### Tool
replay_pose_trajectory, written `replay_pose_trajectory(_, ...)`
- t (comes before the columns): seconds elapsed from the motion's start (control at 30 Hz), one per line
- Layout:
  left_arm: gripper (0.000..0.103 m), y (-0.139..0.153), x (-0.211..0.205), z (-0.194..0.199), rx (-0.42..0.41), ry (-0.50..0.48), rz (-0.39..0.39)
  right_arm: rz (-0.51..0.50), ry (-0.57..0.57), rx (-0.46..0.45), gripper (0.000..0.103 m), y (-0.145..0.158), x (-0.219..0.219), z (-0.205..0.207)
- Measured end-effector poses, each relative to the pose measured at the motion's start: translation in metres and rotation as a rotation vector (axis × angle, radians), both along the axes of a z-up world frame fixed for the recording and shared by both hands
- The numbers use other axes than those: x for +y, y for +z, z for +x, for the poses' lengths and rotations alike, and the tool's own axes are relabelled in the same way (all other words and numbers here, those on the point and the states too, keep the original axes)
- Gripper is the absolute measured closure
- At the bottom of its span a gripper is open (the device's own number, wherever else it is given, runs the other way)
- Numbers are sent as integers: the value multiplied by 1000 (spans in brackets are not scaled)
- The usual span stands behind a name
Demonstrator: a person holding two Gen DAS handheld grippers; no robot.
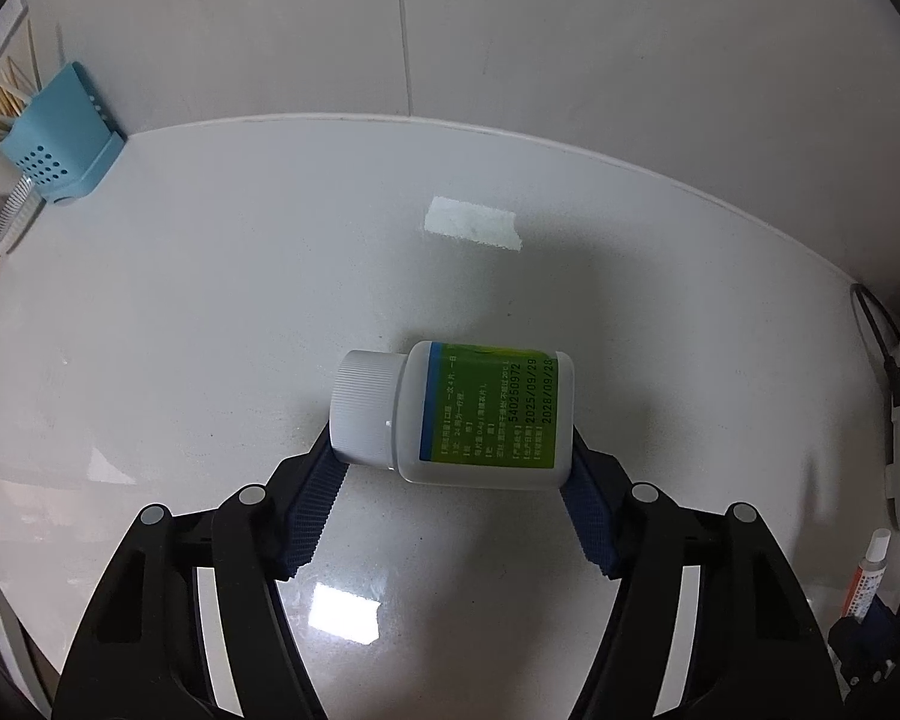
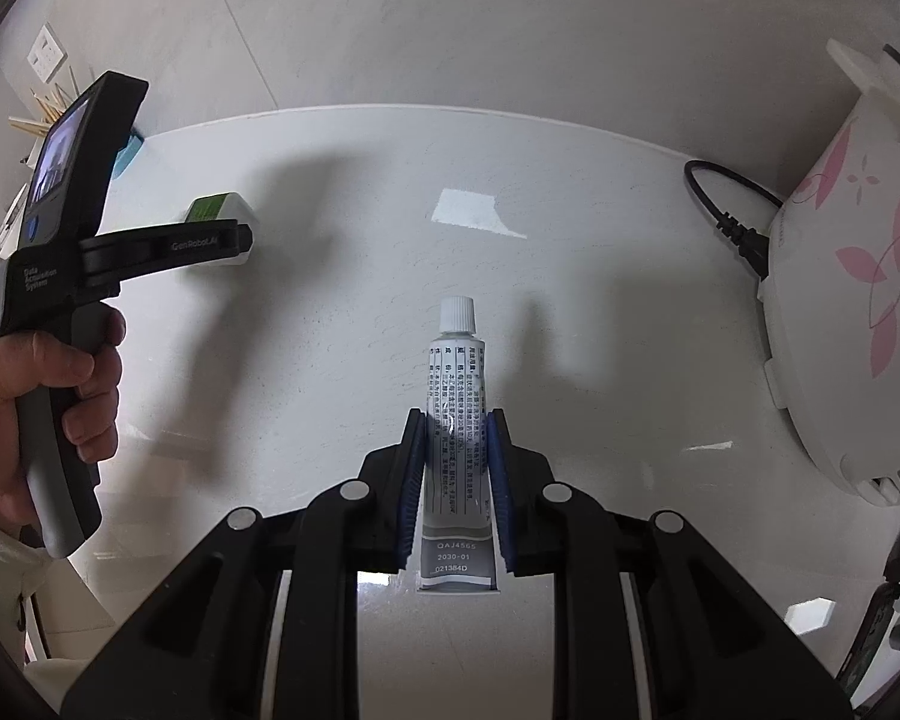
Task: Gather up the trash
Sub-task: 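Lift the pill bottle and ointment tube and carry them down to the wastebasket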
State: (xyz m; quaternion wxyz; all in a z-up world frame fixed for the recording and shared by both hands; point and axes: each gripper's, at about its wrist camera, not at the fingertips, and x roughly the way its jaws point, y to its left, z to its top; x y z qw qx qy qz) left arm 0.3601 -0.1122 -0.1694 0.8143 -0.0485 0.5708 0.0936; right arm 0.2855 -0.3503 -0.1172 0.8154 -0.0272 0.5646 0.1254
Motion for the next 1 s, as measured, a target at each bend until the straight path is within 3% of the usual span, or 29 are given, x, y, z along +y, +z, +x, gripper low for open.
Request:
replay_pose_trajectory(0.27, 37, 41, 10, -30, -77, -12, 3, 35, 10, -68, 83, 27, 12, -20)
replay_pose_trajectory(0.47, 37, 73, 18, -74, -120, -12, 18, 31, 30, -114, 83, 42, 37, -41)
replay_pose_trajectory(1.0, 37, 122, 112, -213, -200, -22, 7, 48, 37, -225, 83, 67, 145, -133)
